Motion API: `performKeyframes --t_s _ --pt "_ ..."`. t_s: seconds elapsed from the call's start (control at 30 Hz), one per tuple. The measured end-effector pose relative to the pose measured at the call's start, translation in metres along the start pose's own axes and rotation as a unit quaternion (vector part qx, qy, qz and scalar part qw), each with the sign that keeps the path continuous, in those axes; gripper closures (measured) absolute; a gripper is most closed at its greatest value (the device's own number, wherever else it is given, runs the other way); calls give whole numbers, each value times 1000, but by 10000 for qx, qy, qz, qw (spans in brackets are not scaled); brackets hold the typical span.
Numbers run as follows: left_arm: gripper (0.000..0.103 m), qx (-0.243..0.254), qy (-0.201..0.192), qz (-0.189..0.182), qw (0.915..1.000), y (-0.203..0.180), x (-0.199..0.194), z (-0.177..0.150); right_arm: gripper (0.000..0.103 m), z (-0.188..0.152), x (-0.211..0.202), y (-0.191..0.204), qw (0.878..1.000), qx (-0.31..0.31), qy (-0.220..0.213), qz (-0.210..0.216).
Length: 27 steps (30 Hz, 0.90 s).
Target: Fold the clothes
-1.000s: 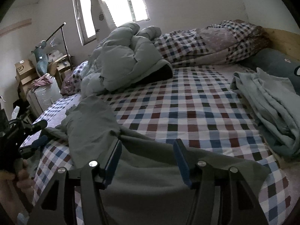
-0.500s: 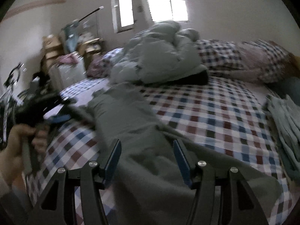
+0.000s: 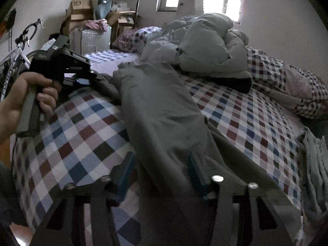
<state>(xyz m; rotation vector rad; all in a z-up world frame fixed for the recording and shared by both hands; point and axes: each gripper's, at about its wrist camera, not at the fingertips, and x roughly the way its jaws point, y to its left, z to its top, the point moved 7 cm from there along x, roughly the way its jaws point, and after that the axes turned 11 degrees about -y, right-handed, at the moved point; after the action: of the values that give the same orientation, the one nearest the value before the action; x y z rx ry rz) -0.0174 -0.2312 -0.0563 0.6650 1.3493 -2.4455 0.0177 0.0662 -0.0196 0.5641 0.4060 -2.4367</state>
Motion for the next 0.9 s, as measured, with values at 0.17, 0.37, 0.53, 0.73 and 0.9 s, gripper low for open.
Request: performKeyframes --t_s 0.17,0.37,0.53,0.73,0.9 --pt "99 124 -150 -73 9998 -8 -10 3 97 4 0 -21 9992 351 -49 -192" --pt "99 298 -205 -162 9992 -19 -16 3 100 13 -11 -73 9885 1434 -326 -363" --pt "99 362 -213 -220 9989 -24 -20 1 101 15 -24 -121 9742 2092 -535 -657" --pt "100 767 -385 -295 9959 -43 -31 -1 101 14 -46 -169 9572 2579 -777 -1055" --pt "100 739 -558 -288 9953 -44 -40 5 101 8 -67 -205 9395 2951 -947 -1458"
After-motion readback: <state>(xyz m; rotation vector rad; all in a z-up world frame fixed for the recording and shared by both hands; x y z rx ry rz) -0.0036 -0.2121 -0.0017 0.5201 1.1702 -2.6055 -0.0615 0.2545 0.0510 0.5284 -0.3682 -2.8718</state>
